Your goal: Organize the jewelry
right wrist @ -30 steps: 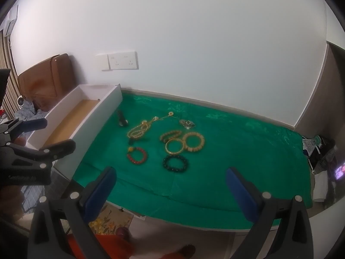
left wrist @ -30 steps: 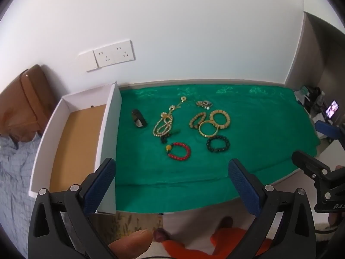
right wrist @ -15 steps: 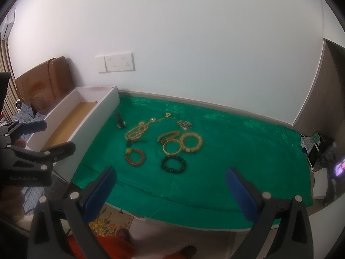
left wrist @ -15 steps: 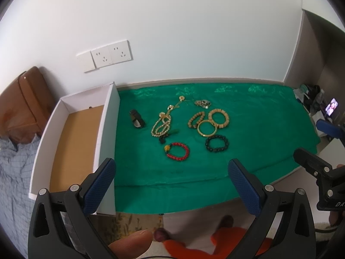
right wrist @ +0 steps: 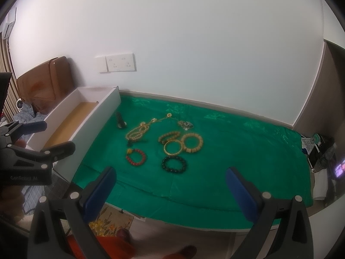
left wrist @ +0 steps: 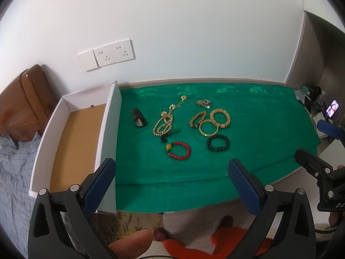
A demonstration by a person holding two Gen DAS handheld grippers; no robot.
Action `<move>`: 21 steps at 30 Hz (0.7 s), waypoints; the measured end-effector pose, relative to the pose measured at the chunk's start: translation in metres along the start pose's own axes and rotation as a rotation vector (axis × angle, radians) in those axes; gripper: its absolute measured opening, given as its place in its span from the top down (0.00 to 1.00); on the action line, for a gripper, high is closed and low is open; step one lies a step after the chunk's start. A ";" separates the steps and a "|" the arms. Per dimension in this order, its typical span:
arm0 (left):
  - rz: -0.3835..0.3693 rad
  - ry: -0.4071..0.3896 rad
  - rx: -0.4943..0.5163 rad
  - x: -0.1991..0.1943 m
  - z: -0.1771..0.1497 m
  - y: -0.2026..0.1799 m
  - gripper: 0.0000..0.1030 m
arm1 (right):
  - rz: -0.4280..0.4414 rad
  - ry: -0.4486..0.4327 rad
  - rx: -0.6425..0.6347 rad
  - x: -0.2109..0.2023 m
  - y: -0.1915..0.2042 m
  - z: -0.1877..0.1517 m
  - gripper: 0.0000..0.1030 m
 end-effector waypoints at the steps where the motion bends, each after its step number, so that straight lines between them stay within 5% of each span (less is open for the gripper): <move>1: 0.000 -0.001 0.001 -0.001 0.000 0.000 0.00 | 0.000 0.000 0.001 0.000 0.000 0.000 0.00; 21: 0.001 0.003 -0.002 -0.001 0.001 0.000 0.00 | 0.006 -0.005 -0.007 -0.003 -0.002 -0.002 0.00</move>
Point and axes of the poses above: each gripper's, at about its wrist camera, not at the fingertips, and x roughly the way its jaws point, y to its left, z to its top, the point moved 5 cm from there along x, roughly the way its jaws point, and after that the axes turned 7 degrees about -y, right-handed, at the moved point
